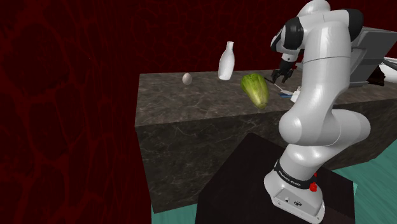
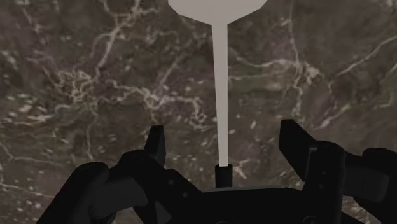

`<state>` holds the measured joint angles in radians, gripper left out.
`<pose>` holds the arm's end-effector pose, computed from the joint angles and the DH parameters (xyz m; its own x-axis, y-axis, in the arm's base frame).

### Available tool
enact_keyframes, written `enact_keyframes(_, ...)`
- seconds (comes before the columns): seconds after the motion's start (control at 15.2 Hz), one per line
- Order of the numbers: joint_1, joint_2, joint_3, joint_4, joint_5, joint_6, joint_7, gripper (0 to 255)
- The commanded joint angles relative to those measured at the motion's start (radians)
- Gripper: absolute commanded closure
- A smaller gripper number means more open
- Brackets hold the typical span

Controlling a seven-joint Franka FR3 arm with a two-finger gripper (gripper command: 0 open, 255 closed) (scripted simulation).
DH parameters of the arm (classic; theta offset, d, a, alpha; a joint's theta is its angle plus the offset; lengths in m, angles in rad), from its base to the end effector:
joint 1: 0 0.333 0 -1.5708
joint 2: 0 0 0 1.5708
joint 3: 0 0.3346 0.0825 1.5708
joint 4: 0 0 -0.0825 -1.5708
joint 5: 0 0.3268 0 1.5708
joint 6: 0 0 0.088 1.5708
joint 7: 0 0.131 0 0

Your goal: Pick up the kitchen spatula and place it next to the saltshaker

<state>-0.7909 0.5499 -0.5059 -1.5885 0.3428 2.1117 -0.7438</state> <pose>0.2470 -0.6024 0.3695 0.7916 -0.6074 0.0664 -0.6087 -0.7934 -0.0005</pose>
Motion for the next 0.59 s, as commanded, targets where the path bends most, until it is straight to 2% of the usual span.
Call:
enact_keyframes(0.0,0.000,0.000,0.000,0.000,0.000,0.000,0.000,0)
enact_keyframes(0.13,0.000,0.000,0.000,0.000,0.000,0.000,0.000,0)
enact_keyframes(0.4,0.008,-0.055,-0.020,0.046,-0.033,-0.095,0.020,0)
enact_keyframes(0.53,0.008,-0.055,-0.020,0.046,-0.033,-0.095,0.020,0)
